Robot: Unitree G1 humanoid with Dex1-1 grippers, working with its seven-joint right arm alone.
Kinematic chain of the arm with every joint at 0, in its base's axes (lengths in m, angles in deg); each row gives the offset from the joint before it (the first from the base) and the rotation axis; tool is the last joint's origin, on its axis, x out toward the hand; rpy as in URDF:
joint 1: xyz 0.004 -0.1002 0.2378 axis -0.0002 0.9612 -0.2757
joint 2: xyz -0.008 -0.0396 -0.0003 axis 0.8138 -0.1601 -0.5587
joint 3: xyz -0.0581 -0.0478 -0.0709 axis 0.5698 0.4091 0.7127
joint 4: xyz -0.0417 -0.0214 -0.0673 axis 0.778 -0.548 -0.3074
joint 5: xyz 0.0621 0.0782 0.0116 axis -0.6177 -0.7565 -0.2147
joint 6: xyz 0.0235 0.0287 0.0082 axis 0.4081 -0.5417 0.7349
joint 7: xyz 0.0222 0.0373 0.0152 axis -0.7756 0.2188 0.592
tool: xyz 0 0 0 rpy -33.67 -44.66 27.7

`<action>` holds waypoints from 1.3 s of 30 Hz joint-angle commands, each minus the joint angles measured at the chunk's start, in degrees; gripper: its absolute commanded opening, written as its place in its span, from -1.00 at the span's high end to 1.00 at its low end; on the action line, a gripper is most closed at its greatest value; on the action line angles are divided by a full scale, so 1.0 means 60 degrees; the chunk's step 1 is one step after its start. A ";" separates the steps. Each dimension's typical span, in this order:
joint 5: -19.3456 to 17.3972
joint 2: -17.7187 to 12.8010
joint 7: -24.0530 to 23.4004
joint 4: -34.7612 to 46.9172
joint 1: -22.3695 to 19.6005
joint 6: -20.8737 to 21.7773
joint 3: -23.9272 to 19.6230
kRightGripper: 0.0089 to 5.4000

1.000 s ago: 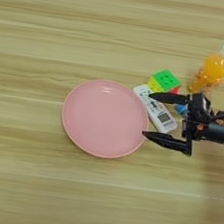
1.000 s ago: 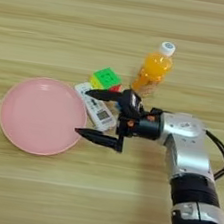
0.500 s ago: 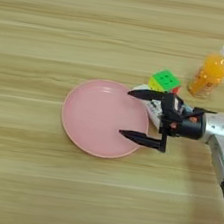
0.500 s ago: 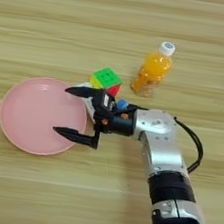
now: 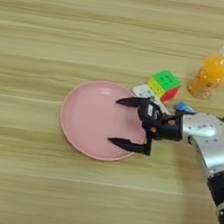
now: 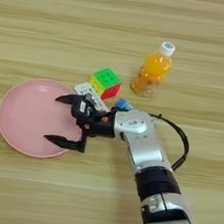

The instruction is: Move the objects on the table

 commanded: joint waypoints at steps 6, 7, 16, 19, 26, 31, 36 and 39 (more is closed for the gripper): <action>-0.0055 -0.0400 -0.0136 0.0425 -0.0610 0.0082 0.0028 -0.98; -0.0073 -0.0434 -0.0096 0.0446 -0.0610 0.0077 0.0023 -0.98; -0.0231 -0.0911 0.0677 0.0618 -0.0543 -0.0090 0.0072 -0.98; -0.0413 -0.1057 0.1121 0.0707 -0.0462 -0.0082 0.0091 -0.98; -0.1029 -0.1306 0.1982 0.1196 -0.0160 -0.0172 -0.0012 -0.98; -0.1175 -0.1358 0.2304 0.1497 0.0002 -0.0324 0.0053 -0.98; -0.1112 -0.1482 0.2525 0.1714 0.0168 -0.0370 0.0161 -0.98; -0.1051 -0.1685 0.2757 0.1889 0.0240 -0.0387 0.0265 -0.98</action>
